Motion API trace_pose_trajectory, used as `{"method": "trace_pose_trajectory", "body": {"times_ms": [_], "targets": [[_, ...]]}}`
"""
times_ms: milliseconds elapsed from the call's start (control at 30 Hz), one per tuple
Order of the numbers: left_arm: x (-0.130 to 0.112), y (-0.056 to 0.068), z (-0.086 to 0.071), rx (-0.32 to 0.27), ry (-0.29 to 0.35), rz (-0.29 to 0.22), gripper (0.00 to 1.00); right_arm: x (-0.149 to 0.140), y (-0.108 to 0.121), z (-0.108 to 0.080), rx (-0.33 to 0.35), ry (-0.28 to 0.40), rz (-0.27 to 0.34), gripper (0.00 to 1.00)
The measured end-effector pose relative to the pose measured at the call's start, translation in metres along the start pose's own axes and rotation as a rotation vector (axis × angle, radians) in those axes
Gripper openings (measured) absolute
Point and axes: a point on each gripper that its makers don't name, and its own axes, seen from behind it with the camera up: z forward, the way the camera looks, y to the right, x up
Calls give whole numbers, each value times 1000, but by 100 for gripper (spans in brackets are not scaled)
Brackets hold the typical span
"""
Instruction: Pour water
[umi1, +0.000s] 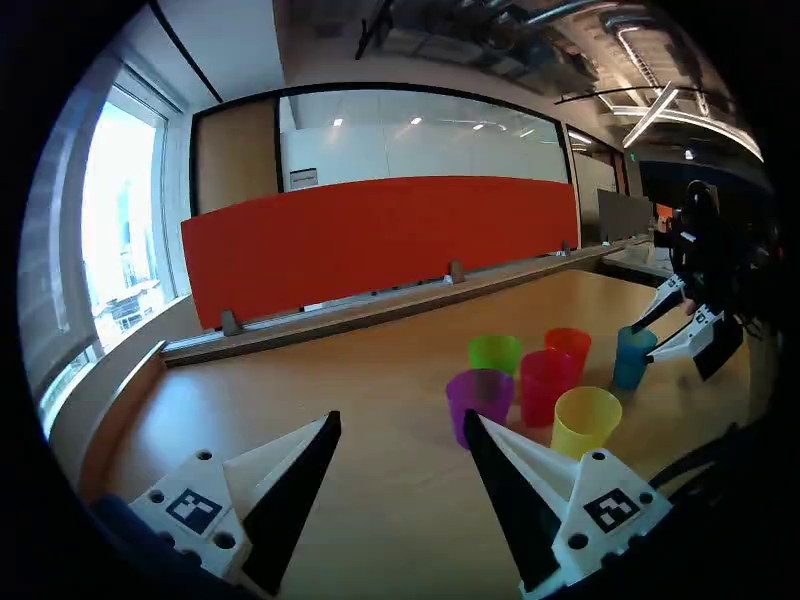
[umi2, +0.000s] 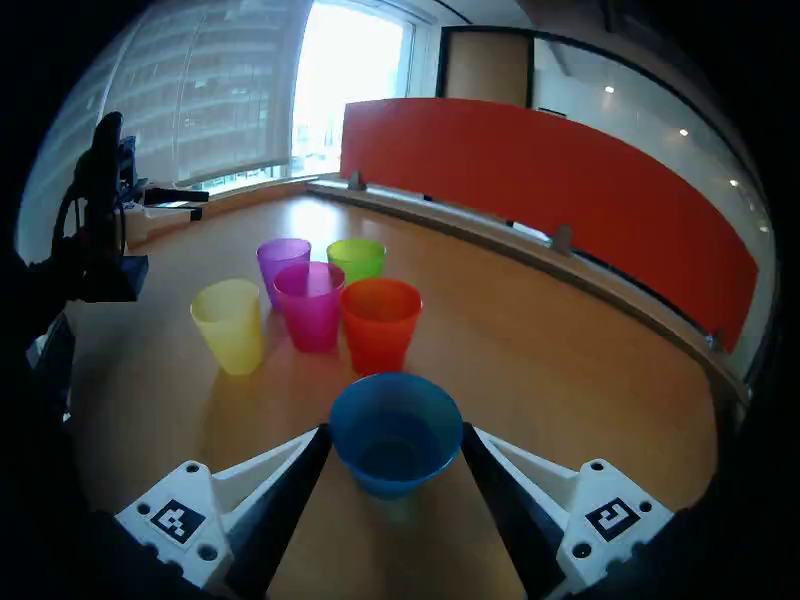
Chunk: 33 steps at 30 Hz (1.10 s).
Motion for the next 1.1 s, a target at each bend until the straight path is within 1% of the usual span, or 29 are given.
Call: {"method": "trace_pose_trajectory", "body": {"times_ms": [533,667,800,1100], "targets": [[1,1,1,3,4,0,91,-2,0,8,7,2,2,100],[0,1,1,2,3,4,91,-1,0,9,7,-1,-7,98],[0,1,1,2,2,6,91,-2,1,10,1,-1,-16,95],[-3,3,3,0,-1,4,91,-2,1,10,4,17,2,92]]}}
